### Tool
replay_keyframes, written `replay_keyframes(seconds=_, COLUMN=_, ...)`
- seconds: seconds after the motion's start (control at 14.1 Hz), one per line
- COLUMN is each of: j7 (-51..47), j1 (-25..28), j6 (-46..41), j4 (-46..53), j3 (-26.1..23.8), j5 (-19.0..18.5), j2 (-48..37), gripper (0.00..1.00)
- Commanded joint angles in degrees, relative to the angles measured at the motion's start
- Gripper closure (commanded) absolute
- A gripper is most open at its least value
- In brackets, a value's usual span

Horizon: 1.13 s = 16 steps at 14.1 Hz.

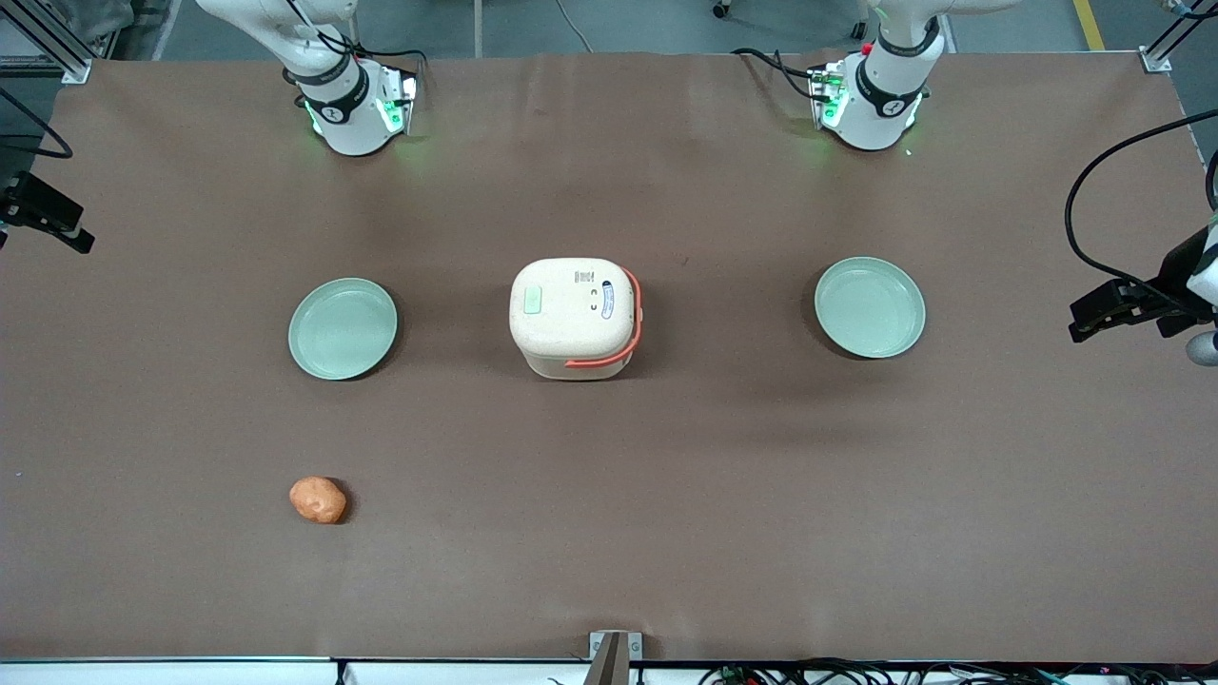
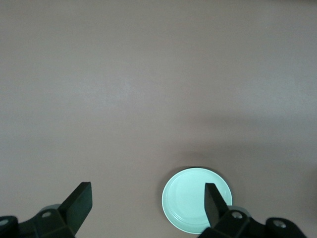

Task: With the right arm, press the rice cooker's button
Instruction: 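Move the right gripper over to the white rice cooker's front button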

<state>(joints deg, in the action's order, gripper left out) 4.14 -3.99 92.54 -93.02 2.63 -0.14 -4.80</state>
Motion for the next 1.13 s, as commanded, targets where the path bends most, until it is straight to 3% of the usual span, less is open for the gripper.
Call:
replay_keyframes(seconds=0.0, j7=-0.63, j1=-0.67, j6=0.10, j4=-2.08, j3=-0.43, j5=0.40, j2=-1.70, gripper=0.00)
replay_keyframes(seconds=0.28, j7=-0.63, j1=-0.50, j6=0.36, j4=-1.90, j3=-0.35, j5=0.31, j2=-1.53, gripper=0.00)
replay_keyframes(seconds=0.35, j7=-0.63, j1=-0.32, j6=0.54, j4=-1.90, j3=-0.52, j5=0.75, j2=-1.18, gripper=0.04)
replay_keyframes(seconds=0.49, j7=-0.97, j1=2.82, j6=0.28, j4=-1.99, j3=-0.52, j5=0.84, j2=0.22, gripper=0.64)
replay_keyframes(seconds=0.64, j7=-6.92, j1=7.04, j6=0.19, j4=-2.08, j3=-0.52, j5=0.84, j2=1.89, gripper=0.85)
replay_keyframes(seconds=0.78, j7=-10.72, j1=12.66, j6=-0.34, j4=-2.25, j3=-0.52, j5=0.84, j2=3.82, gripper=0.97)
replay_keyframes(seconds=1.06, j7=-12.91, j1=22.77, j6=3.08, j4=-2.34, j3=-0.52, j5=2.25, j2=9.44, gripper=1.00)
